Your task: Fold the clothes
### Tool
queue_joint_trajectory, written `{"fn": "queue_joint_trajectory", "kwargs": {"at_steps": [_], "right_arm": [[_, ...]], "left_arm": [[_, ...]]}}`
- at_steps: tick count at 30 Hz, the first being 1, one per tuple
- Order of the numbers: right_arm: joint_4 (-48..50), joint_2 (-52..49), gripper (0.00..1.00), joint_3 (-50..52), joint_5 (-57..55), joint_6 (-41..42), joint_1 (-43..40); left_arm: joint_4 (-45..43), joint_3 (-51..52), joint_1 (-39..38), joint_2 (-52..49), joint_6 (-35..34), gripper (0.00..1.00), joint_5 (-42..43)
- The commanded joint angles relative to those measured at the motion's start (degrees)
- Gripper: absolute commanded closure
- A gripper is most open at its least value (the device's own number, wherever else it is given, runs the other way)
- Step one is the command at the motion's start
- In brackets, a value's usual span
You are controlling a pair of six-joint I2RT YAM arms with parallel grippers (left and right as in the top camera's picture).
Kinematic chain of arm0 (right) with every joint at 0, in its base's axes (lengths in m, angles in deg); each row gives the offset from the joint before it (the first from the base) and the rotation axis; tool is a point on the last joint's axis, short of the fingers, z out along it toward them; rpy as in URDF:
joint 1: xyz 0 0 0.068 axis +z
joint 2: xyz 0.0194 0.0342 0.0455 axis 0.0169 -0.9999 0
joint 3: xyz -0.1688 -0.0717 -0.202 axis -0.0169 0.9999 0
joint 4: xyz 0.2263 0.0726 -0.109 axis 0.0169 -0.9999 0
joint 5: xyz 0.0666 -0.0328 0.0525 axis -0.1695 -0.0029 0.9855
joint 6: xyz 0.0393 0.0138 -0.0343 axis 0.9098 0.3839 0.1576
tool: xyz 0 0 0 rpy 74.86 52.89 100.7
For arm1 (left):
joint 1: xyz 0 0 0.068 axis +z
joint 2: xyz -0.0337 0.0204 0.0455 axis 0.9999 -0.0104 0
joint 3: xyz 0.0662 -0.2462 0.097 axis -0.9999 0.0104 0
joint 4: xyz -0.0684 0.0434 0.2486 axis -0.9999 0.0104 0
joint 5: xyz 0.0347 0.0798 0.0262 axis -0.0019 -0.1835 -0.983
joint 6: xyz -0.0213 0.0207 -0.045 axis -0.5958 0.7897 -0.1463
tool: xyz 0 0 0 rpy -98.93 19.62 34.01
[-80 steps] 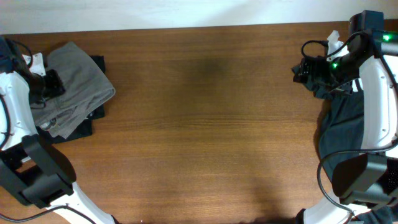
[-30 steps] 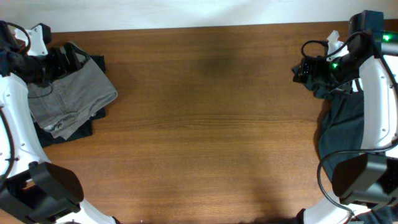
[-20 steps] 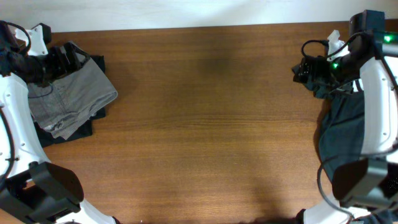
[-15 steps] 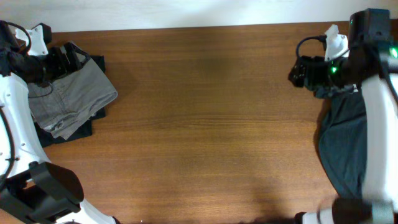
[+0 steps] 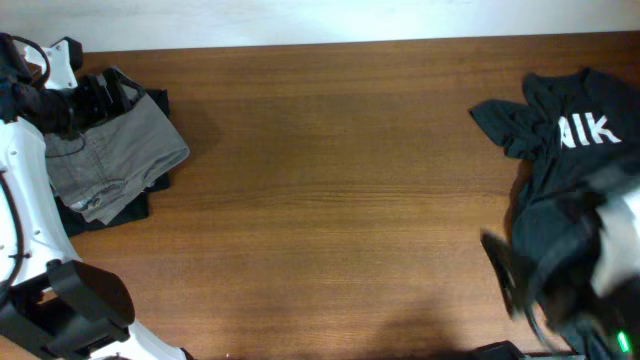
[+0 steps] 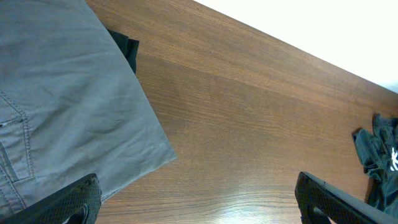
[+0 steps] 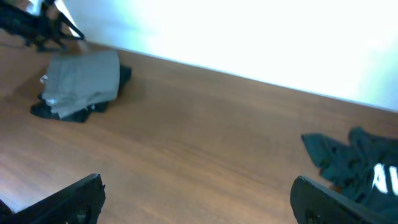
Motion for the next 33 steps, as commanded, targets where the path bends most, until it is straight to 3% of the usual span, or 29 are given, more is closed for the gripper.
{"fn": "queue_joint_trajectory", "kwargs": {"at_steps": [1, 9, 14, 27, 33], "right_arm": [[2.2, 6.7, 0.01, 6.8, -1.8, -0.6, 0.5], [27.0, 31.6, 0.01, 40.6, -1.9, -0.6, 0.5], [42.4, 42.1, 0.01, 57.3, -1.9, -0.6, -1.2], [81.4, 45.4, 0.01, 90.4, -2.8, -0.6, -5.6], [90.1, 45.5, 0.01, 100.1, -4.8, -0.6, -5.6]], "left_arm": [[-0.1, -0.6, 0.3, 0.9, -0.3, 0.01, 0.8], [-0.1, -0.6, 0.3, 0.9, -0.4, 0.01, 0.8], [-0.1, -0.6, 0.3, 0.9, -0.4, 0.01, 0.8], [-0.1, -0.6, 0.3, 0.9, -0.4, 0.01, 0.8], [-0.1, -0.6, 0.3, 0.9, -0.4, 0.01, 0.8]]}}
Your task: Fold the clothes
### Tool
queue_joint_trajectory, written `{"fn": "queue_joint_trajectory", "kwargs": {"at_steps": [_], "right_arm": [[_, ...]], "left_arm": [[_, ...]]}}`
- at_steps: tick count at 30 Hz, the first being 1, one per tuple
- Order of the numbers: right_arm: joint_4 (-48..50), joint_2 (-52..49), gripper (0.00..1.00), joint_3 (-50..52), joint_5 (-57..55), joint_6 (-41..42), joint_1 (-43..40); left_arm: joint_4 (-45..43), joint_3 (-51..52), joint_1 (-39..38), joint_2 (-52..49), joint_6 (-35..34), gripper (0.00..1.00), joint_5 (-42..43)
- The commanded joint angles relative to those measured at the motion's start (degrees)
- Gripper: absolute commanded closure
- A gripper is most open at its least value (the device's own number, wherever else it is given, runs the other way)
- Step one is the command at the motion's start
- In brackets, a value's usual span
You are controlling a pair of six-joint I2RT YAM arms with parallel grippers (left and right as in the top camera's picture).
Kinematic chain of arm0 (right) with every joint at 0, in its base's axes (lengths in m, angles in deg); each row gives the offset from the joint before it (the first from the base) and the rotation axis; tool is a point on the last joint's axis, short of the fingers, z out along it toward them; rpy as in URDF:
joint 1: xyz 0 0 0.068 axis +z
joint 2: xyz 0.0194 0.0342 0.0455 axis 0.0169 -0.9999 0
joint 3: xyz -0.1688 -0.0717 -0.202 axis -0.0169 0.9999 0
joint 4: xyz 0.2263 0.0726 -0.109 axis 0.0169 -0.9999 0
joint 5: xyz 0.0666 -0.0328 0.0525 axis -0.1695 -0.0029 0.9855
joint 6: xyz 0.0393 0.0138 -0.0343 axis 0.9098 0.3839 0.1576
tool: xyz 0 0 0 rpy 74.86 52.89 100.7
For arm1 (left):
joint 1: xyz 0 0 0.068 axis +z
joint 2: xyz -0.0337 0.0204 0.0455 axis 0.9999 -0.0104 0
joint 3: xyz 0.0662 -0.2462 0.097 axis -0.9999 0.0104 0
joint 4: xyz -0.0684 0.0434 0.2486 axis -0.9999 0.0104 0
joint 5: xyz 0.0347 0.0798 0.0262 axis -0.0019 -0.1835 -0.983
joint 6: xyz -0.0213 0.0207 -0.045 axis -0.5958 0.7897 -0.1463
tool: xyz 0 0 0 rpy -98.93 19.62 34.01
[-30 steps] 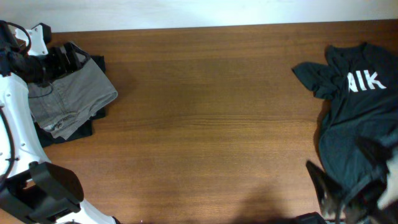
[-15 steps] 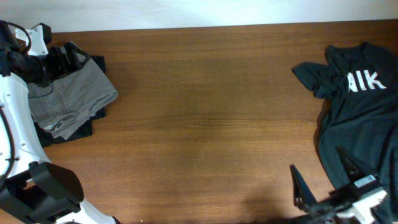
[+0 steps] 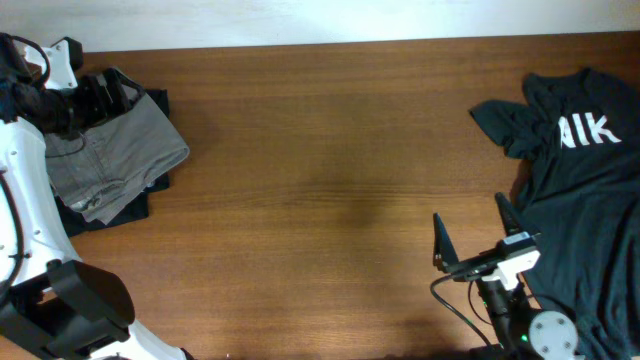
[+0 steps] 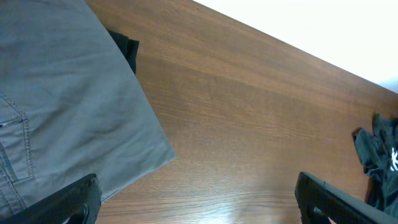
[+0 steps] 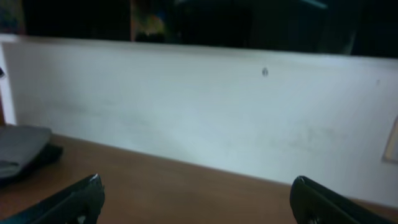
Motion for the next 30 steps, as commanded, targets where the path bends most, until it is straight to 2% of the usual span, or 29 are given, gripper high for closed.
{"fn": "queue_joint_trajectory", "kwargs": {"at_steps": [1, 12, 23, 30], "right_arm": [[1.8, 0.9, 0.01, 3.5, -2.1, 0.1, -0.4], [0.5, 5.1, 0.01, 9.0, -5.6, 0.1, -0.4], [-10.1, 5.1, 0.01, 9.9, -5.6, 0.1, -0.4], [-10.3, 5.1, 0.01, 9.9, -5.6, 0.1, -0.4]], "left_arm": [[-0.1, -0.6, 0.3, 0.9, -0.3, 0.01, 0.8], [-0.1, -0.6, 0.3, 0.9, -0.4, 0.01, 0.8], [-0.1, -0.6, 0.3, 0.9, -0.4, 0.01, 0.8], [-0.1, -0.6, 0.3, 0.9, -0.4, 0.01, 0.8]]}}
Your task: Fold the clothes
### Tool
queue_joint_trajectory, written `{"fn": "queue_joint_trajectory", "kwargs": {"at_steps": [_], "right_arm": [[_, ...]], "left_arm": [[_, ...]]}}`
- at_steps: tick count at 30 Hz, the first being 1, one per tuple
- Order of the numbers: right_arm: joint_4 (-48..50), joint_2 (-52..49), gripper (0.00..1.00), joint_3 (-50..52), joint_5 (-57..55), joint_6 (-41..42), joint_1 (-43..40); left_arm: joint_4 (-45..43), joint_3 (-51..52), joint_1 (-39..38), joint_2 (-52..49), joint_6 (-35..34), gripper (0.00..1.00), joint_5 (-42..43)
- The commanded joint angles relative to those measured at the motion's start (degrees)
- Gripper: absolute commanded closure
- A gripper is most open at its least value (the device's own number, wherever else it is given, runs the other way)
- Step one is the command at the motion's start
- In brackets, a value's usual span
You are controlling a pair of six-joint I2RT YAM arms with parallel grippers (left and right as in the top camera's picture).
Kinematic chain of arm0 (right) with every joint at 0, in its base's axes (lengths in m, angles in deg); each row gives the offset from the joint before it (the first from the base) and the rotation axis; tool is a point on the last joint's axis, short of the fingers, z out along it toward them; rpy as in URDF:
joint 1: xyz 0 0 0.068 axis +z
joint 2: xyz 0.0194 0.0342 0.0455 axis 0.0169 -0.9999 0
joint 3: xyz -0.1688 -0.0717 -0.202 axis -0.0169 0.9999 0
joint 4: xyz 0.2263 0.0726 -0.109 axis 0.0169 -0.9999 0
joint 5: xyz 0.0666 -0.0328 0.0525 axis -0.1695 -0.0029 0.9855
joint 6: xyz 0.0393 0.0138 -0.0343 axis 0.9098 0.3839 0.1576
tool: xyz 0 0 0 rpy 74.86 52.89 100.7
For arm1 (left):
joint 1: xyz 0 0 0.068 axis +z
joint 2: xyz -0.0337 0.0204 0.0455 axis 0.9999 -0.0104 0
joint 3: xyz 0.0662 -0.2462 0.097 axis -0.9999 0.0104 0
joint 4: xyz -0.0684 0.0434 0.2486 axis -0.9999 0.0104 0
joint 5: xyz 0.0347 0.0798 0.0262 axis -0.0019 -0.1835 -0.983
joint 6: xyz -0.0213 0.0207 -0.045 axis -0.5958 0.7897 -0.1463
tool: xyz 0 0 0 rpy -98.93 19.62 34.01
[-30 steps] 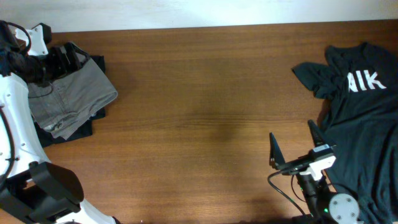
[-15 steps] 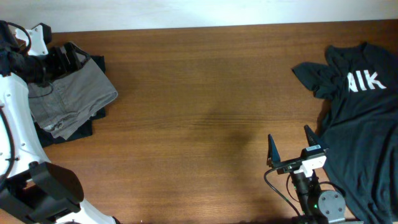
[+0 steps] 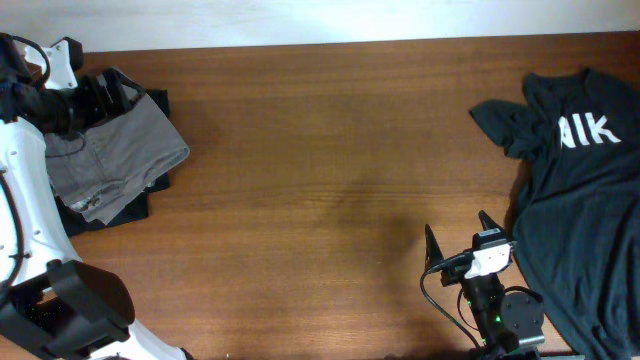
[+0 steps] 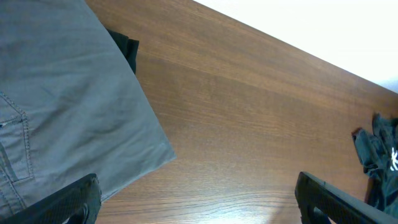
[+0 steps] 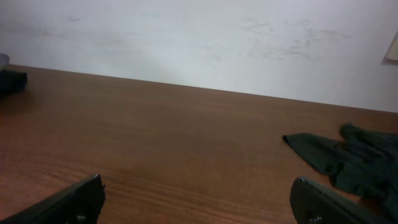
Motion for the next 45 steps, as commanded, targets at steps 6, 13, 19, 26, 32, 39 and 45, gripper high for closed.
{"fn": "queue_joint_trajectory", "kwargs": {"at_steps": [6, 13, 19, 26, 32, 39, 45], "right_arm": [[-0.3, 0.7, 0.01, 0.3, -0.7, 0.1, -0.3], [-0.3, 0.7, 0.01, 0.3, -0.7, 0.1, -0.3], [-0.3, 0.7, 0.01, 0.3, -0.7, 0.1, -0.3], [-0.3, 0.7, 0.01, 0.3, -0.7, 0.1, -0.3], [-0.3, 0.7, 0.01, 0.3, -0.7, 0.1, -0.3], [-0.3, 0.7, 0.01, 0.3, -0.7, 0.1, -0.3], [-0.3, 0.7, 0.01, 0.3, -0.7, 0.1, -0.3]], "left_arm": [[-0.1, -0.6, 0.3, 0.9, -0.4, 0.01, 0.8], [-0.1, -0.6, 0.3, 0.9, -0.4, 0.01, 0.8], [-0.1, -0.6, 0.3, 0.9, -0.4, 0.01, 0.8], [0.1, -0.6, 0.6, 7.9, -0.3, 0.01, 0.3], [0.1, -0.5, -0.8, 22.7, -0.3, 0.01, 0.3], [0.1, 3.5, -8.4, 41.8, -0.3, 0.01, -1.2], [-0.6, 17.7, -12.9, 58.6, 0.1, 0.01, -1.9]]}}
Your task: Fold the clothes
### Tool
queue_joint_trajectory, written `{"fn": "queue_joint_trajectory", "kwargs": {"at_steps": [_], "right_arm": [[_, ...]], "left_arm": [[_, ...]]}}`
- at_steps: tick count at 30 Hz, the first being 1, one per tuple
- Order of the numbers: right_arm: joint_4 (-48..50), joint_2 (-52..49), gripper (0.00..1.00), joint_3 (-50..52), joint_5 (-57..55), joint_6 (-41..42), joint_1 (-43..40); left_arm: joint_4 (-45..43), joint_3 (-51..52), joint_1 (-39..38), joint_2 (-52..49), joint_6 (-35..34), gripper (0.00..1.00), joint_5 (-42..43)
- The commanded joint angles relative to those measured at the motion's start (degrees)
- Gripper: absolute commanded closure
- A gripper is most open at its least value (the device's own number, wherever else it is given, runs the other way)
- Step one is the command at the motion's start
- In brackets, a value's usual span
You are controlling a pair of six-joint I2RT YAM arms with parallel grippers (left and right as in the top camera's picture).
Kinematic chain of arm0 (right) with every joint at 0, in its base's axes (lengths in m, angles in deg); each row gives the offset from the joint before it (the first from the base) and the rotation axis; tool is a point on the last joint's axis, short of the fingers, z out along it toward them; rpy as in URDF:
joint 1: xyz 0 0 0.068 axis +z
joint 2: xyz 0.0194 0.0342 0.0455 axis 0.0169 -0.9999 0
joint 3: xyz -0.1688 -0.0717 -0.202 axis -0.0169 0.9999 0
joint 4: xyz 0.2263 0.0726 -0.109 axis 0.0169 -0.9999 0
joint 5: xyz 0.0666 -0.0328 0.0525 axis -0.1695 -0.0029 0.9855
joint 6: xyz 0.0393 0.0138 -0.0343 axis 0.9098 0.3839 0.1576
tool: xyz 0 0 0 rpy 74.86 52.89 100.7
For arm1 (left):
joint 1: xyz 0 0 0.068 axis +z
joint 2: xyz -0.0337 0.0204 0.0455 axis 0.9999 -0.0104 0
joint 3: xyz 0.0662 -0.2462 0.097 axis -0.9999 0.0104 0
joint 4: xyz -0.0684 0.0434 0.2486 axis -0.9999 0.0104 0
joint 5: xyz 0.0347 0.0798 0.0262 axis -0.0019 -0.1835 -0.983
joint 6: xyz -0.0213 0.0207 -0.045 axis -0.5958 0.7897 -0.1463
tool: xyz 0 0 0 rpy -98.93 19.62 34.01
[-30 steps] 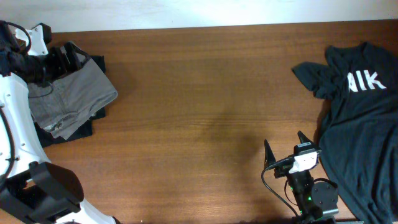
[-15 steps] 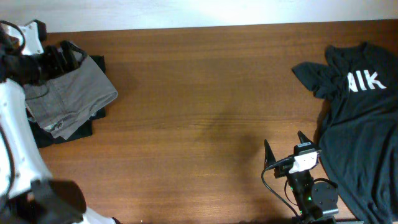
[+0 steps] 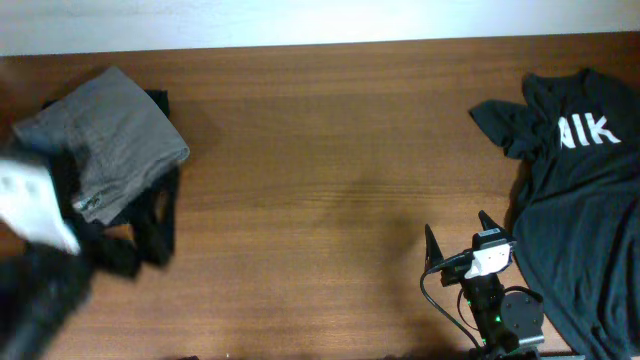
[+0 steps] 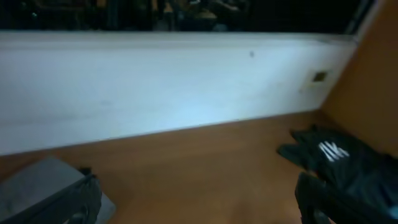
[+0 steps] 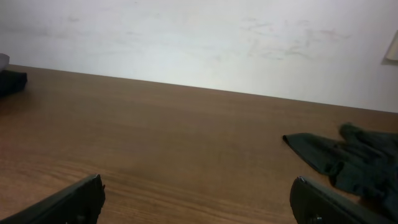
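A dark T-shirt (image 3: 580,180) with white letters lies crumpled at the table's right side; it also shows as the T-shirt (image 5: 351,163) and the T-shirt (image 4: 339,163). Folded grey pants (image 3: 112,140) rest on a dark garment (image 3: 150,215) at the back left, and the pants (image 4: 34,190) show again from the wrist. My left arm (image 3: 35,255) is a blur at the front left, and my left gripper (image 4: 198,182) is open and empty. My right gripper (image 3: 457,234) sits low at the front, left of the T-shirt, open with nothing between its fingers (image 5: 68,202).
A white wall (image 5: 199,43) runs along the table's far edge. Bare wooden tabletop (image 3: 330,170) stretches between the two piles of clothes. The right arm's base and cable (image 3: 495,310) sit at the front edge.
My left arm has left the back left corner over the grey pants and is now a blur at the front left, its camera facing the far wall. The right arm has not moved.
First my left gripper hung open over the grey pants while my right arm blurred over the T-shirt. Then the right gripper stood at the front edge facing the wall, then low beside the shirt. Now the left arm has moved off the pants.
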Motion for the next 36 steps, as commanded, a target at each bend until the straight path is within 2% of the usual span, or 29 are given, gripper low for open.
{"fn": "queue_joint_trajectory", "kwargs": {"at_steps": [1, 5, 9, 13, 16, 24, 28, 36], "right_arm": [[-0.3, 0.7, 0.01, 0.3, -0.7, 0.1, -0.3], [-0.3, 0.7, 0.01, 0.3, -0.7, 0.1, -0.3], [-0.3, 0.7, 0.01, 0.3, -0.7, 0.1, -0.3], [-0.3, 0.7, 0.01, 0.3, -0.7, 0.1, -0.3], [-0.3, 0.7, 0.01, 0.3, -0.7, 0.1, -0.3], [-0.3, 0.7, 0.01, 0.3, -0.7, 0.1, -0.3], [-0.3, 0.7, 0.01, 0.3, -0.7, 0.1, -0.3], [-0.3, 0.7, 0.01, 0.3, -0.7, 0.1, -0.3]], "left_arm": [[0.2, 11.7, -1.5, 7.6, 0.1, 0.01, -2.4], [-2.2, 29.1, -1.6, 20.1, 0.1, 0.01, -5.5], [-10.9, 47.4, -2.5, 31.0, 0.1, 0.01, -6.2], [-25.5, 64.3, -5.4, 40.1, 0.1, 0.01, -8.3], [-36.7, 73.2, -7.2, 43.8, 0.1, 0.01, -10.4], [-64.9, 89.9, -8.3, 45.4, 0.1, 0.01, -16.3], [-69.2, 94.8, -8.4, 45.7, 0.0, 0.01, -19.4], [-66.0, 97.9, -10.6, 50.7, 0.1, 0.01, -24.7]]}}
